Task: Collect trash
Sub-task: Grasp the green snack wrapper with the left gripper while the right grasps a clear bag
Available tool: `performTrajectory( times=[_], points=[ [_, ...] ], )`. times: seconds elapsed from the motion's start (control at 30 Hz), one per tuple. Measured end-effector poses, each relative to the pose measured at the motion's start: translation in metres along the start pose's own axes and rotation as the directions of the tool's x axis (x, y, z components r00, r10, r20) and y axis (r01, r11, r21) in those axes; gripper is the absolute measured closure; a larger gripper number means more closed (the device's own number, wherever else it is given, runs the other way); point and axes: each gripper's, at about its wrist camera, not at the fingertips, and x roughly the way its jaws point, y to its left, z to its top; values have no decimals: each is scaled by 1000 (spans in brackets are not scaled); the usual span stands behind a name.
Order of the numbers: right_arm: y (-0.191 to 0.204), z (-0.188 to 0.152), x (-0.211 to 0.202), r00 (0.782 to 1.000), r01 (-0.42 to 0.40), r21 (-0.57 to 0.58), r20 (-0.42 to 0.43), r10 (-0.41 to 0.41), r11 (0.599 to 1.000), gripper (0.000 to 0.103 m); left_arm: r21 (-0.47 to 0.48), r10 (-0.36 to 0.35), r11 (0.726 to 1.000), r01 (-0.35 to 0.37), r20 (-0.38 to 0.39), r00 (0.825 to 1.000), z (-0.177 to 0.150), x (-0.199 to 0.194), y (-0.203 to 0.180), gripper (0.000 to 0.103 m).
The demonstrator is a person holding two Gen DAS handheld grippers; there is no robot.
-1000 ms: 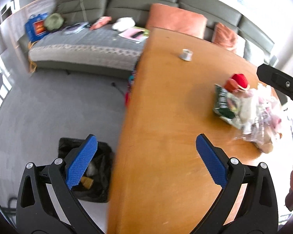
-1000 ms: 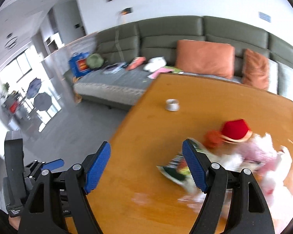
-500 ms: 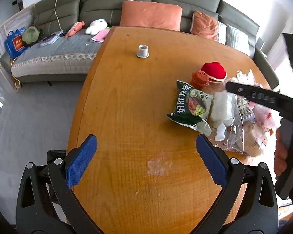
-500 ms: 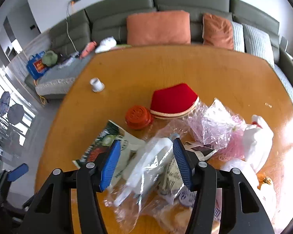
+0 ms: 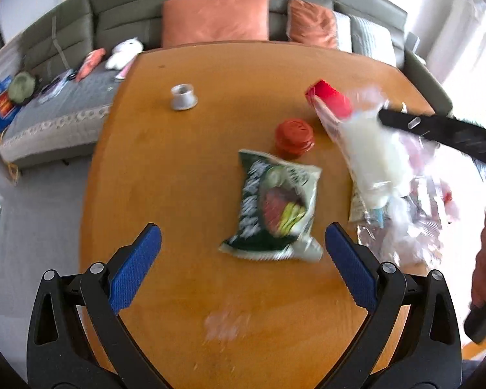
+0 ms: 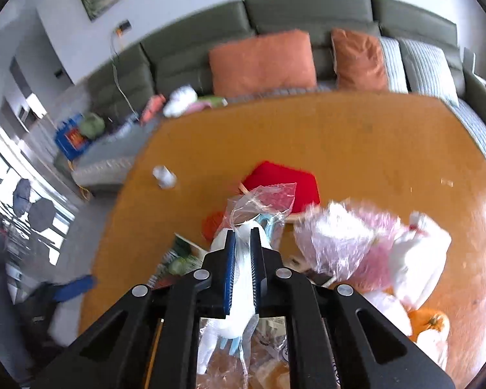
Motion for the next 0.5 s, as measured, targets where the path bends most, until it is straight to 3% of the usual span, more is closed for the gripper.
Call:
performTrajectory(
  times=[0.1,0.27,0.33,0.37,0.5],
  points=[
    [2,10,-22,998,-15,-15,61,16,1000,93,35,-8,999,9,-33,999,11,22,-13,5],
    [0,15,-29,996,-5,-18,88,6,1000,93,96,32,995,-24,-78,996,13,52,-30,5],
    [-2,17,-29,996,-2,-15,84,4,1000,93,106,59,993,-51,-69,996,12,59,-32,15],
    [-2,17,-28,996,1,-16,85,1,1000,93,103,62,993,-55,-65,996,11,61,-32,34],
    [-3,17,-27,996,8,-12,89,-7,1000,93,75,45,996,-42,-40,998,9,63,-27,41]
  ],
)
